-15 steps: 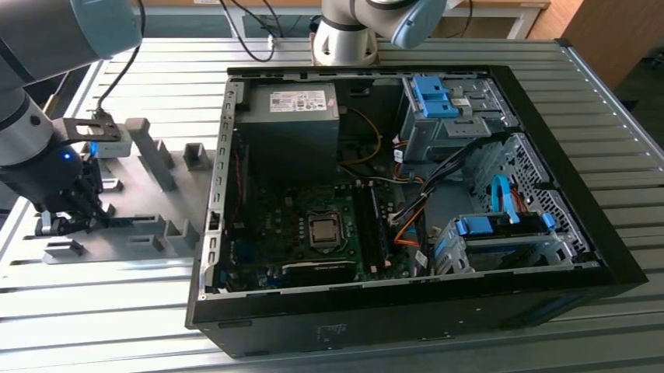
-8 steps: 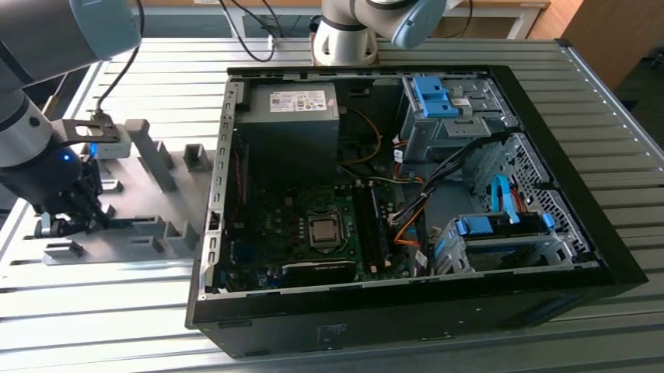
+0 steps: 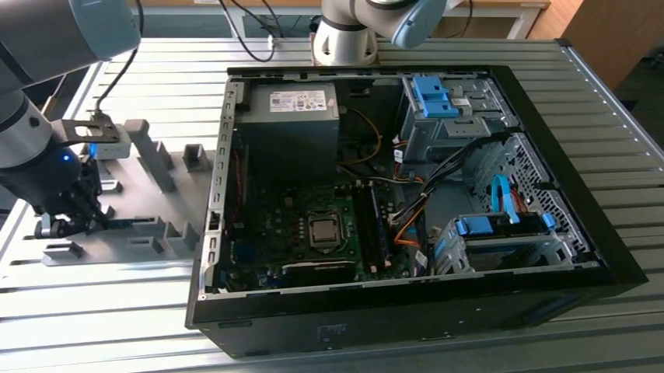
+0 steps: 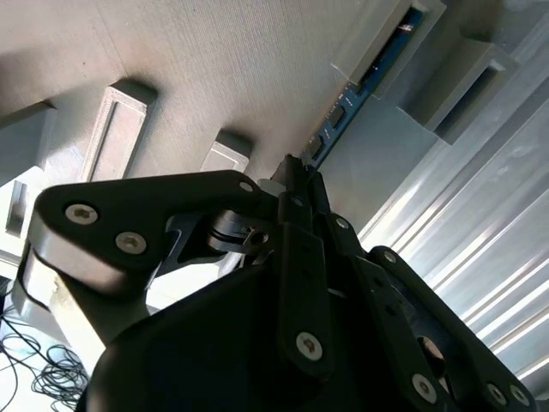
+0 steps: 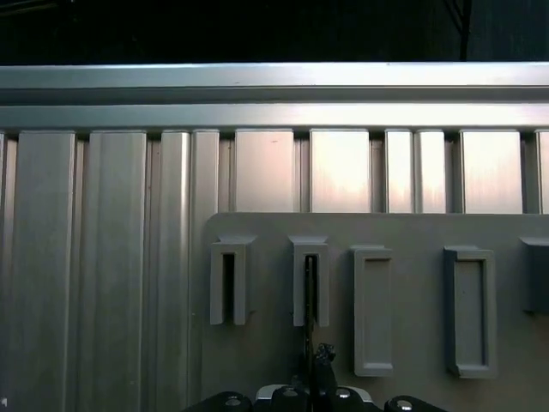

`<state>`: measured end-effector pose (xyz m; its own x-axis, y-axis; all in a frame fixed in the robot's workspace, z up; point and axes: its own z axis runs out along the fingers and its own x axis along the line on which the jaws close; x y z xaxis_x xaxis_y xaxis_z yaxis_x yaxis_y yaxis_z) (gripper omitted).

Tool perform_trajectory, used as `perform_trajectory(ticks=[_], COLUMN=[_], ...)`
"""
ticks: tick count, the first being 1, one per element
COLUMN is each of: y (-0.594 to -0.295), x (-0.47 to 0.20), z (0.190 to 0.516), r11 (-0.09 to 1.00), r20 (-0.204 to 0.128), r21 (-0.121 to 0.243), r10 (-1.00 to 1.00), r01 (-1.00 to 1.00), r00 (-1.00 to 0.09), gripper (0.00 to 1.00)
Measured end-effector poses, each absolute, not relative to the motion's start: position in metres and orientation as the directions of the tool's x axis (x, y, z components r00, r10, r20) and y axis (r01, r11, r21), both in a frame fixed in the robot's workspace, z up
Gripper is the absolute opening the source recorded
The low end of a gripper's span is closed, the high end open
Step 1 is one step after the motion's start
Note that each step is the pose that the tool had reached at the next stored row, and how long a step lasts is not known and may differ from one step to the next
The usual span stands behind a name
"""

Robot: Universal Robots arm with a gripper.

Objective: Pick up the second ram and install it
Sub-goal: 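Pick up the second ram and move it above second insertion slot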

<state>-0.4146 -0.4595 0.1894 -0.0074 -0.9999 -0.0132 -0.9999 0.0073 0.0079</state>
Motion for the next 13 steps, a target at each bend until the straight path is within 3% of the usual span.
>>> perform_trajectory(ticks=[13], y=[-0.4598], x=[-0.4146], z=[0.1894], r11=[-0.006], r20=[-0.013], r21=[0.008], r10=[-1.000], r01=[-1.000], r00=[0.006], gripper=[0.14])
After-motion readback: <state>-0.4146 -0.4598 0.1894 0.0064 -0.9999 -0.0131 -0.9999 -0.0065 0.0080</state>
